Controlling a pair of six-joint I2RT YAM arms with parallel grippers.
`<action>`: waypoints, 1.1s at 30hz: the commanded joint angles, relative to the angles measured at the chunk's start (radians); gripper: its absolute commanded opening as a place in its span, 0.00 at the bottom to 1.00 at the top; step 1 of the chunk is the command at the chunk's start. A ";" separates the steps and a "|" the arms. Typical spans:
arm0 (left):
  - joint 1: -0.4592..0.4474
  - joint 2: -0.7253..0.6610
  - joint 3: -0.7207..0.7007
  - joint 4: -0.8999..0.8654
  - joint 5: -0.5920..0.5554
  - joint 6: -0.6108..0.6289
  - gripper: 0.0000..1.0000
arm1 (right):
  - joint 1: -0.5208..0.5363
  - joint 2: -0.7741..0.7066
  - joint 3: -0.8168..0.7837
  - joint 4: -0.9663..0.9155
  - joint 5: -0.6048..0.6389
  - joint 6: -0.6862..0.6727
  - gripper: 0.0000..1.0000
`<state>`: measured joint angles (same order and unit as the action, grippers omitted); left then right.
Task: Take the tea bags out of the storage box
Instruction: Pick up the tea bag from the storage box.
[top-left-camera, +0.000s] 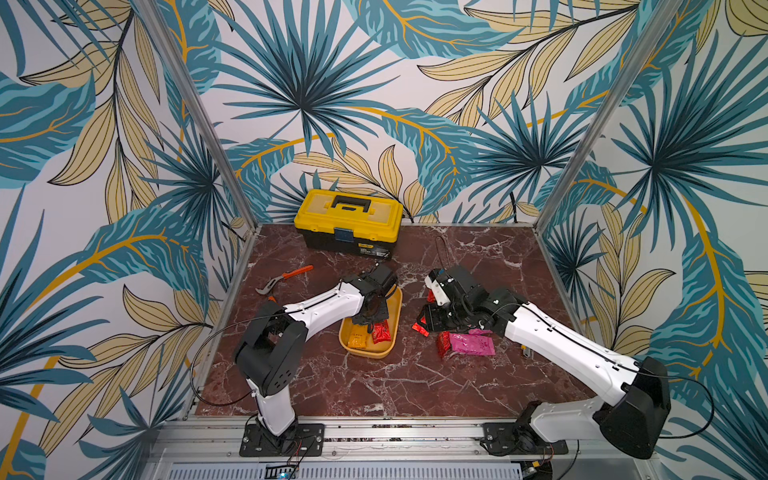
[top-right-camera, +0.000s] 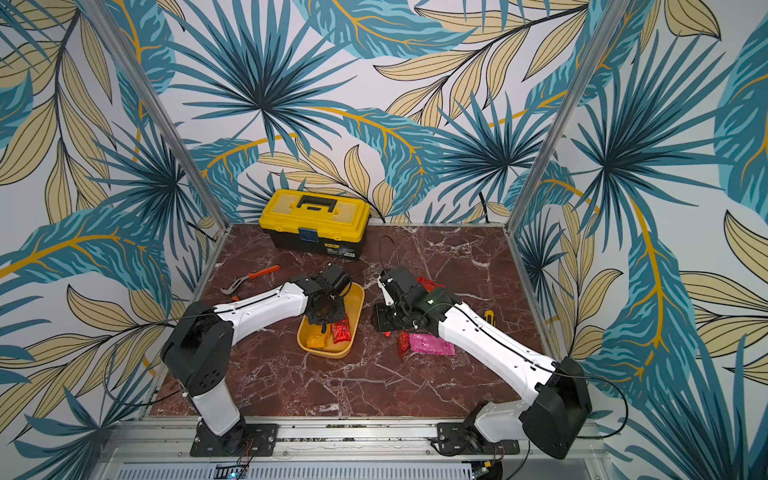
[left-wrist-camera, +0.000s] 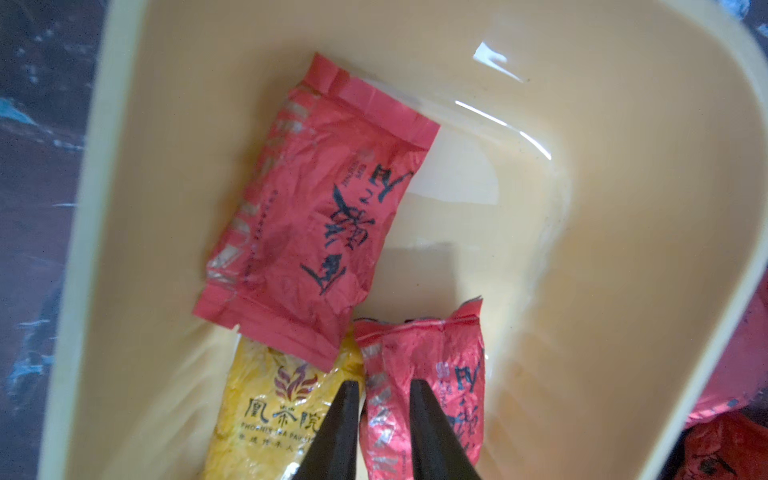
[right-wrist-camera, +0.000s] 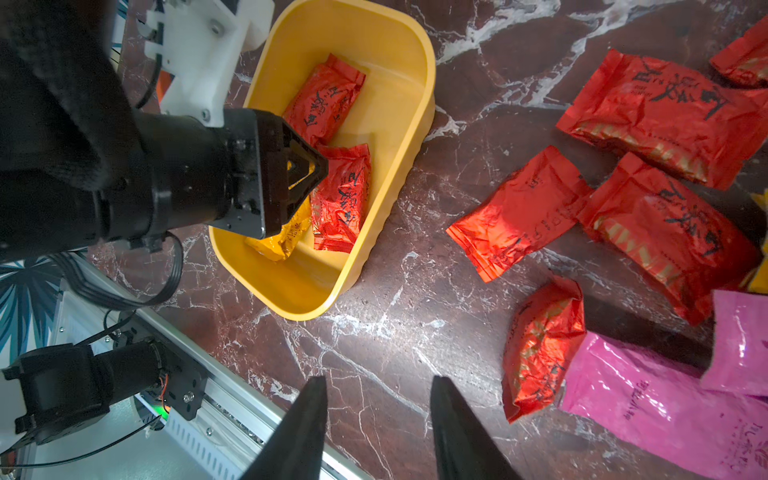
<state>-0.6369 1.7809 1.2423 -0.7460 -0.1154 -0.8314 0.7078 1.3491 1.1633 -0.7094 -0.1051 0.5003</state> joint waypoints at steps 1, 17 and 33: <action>0.010 0.017 -0.024 0.018 -0.003 -0.011 0.27 | 0.007 -0.025 0.002 -0.004 -0.001 -0.006 0.46; 0.013 0.038 -0.018 0.037 0.013 -0.014 0.16 | 0.006 -0.039 -0.009 -0.007 0.009 -0.005 0.46; 0.013 -0.055 0.026 -0.024 0.017 0.001 0.00 | 0.004 -0.070 -0.014 -0.009 0.071 -0.017 0.46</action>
<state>-0.6285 1.7916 1.2396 -0.7322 -0.0917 -0.8417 0.7078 1.3064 1.1633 -0.7086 -0.0746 0.4999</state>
